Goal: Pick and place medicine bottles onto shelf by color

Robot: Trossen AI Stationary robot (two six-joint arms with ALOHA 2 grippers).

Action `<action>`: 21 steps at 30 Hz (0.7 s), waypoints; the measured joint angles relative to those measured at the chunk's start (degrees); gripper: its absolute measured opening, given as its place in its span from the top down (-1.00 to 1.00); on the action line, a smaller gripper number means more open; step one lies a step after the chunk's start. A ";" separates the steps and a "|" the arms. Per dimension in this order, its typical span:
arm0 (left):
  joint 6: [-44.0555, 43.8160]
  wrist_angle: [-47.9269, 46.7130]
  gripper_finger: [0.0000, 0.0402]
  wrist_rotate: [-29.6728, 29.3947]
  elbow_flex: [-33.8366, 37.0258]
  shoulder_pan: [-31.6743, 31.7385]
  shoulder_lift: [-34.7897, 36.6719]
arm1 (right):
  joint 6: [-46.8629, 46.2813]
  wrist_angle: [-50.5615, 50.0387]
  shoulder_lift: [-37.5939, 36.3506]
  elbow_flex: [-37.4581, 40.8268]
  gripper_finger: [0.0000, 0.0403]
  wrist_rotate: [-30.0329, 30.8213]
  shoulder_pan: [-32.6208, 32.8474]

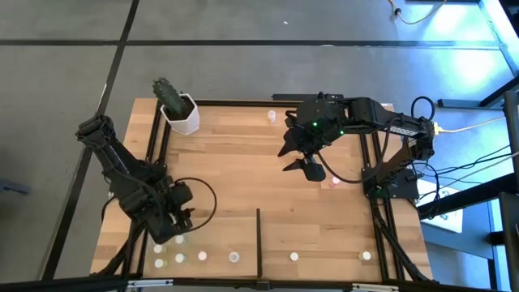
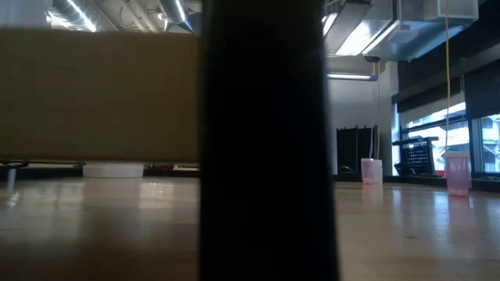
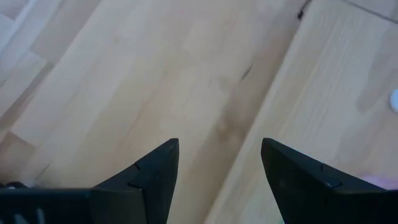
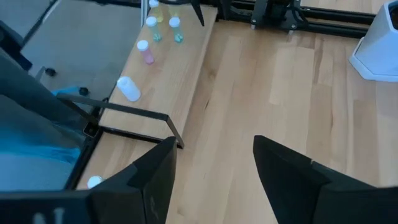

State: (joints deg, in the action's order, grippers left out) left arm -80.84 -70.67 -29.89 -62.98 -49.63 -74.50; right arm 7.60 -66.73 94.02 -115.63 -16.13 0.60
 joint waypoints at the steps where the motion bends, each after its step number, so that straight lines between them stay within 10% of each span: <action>1: -0.02 0.01 -0.11 -0.17 0.00 0.35 0.00 | -0.94 0.69 0.00 0.00 -0.07 0.01 0.01; 21: 0.21 3.98 -0.11 -6.05 -0.01 2.40 0.00 | -7.50 -6.54 0.00 0.02 -0.07 12.36 17.88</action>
State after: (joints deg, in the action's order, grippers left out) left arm -80.62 -66.69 -35.94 -62.98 -47.23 -74.50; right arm 0.10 -73.27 94.02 -115.61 -3.77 18.48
